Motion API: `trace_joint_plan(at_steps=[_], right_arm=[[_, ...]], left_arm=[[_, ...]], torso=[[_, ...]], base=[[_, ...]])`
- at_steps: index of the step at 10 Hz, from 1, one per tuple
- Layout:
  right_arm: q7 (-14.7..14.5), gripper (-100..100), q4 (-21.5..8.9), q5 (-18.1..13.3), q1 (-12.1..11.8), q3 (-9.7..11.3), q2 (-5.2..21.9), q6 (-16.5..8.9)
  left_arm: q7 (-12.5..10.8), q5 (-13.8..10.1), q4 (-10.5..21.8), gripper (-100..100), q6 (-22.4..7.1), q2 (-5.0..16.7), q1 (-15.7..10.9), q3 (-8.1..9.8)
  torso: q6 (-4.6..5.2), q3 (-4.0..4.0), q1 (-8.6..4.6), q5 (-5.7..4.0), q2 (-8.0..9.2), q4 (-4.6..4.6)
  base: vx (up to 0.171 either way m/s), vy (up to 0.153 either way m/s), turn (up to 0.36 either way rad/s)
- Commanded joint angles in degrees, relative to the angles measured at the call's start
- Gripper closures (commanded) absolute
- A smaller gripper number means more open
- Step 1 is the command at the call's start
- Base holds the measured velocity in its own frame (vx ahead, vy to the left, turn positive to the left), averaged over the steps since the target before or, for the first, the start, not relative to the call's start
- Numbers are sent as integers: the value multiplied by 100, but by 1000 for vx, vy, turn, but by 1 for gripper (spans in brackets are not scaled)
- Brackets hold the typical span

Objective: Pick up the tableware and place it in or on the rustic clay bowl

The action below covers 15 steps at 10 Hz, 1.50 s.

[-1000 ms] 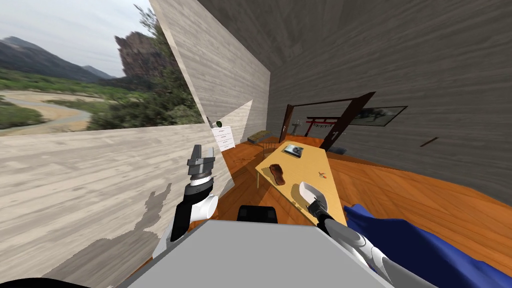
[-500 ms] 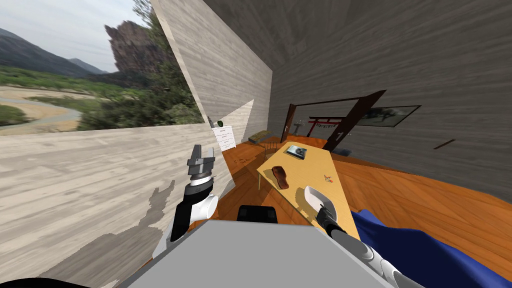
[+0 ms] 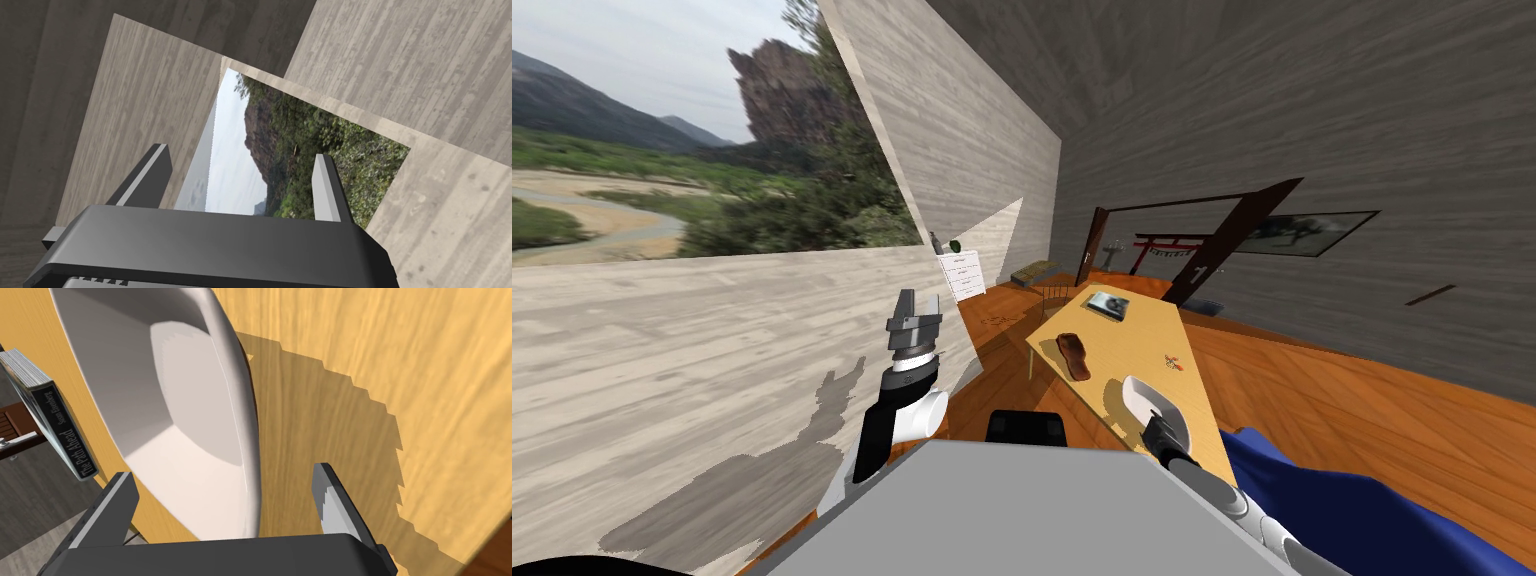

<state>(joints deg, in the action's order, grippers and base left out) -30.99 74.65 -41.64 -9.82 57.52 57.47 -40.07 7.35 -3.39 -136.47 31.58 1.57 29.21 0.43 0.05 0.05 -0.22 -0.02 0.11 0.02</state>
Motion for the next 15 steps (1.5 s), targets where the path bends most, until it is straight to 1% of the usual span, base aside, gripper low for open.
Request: trace_joint_plan(at_steps=[1,2,6,7,8,9,10,11,12,15], right_arm=[[0,-100,0,0,0,0,0,0],[-2,100,-14,-1,3,-3,-10,5],[-3,100,-13,-1,1,0,-9,9],[-3,0,-13,-1,1,1,-10,10],[-4,100,154,24,-22,27,131,-26],[1,100,253,34,-35,48,219,-41],[-7,100,197,36,-26,33,173,-26],[-10,0,211,39,-31,38,182,-34],[-35,100,349,112,89,-77,330,-90],[-97,100,625,318,275,-227,523,-151]], left_arm=[[0,0,0,0,0,0,0,0],[0,0,0,0,0,0,0,0],[0,0,0,0,0,-1,0,0],[0,0,0,0,0,-1,0,0],[0,0,0,0,0,-1,0,0],[0,0,0,0,0,-1,0,0],[0,0,0,0,0,-1,0,-1],[0,0,0,0,0,-1,0,-1],[0,0,0,0,0,-1,0,-1],[0,0,0,0,0,-2,-1,-2]], torso=[[0,0,0,0,0,0],[1,1,10,2,1,0],[2,4,27,8,6,3],[2,5,28,9,7,3],[2,5,29,10,7,4],[7,7,40,15,9,4],[7,9,50,16,15,5],[3,10,45,16,14,6],[3,9,39,15,12,6],[2,31,112,32,46,18]], base=[[3,-30,16],[1,-6,-2],[0,0,0],[0,0,0],[1,29,-80],[-9,50,-97],[-7,24,-23],[0,0,0],[-67,104,-67],[-79,174,-82]])
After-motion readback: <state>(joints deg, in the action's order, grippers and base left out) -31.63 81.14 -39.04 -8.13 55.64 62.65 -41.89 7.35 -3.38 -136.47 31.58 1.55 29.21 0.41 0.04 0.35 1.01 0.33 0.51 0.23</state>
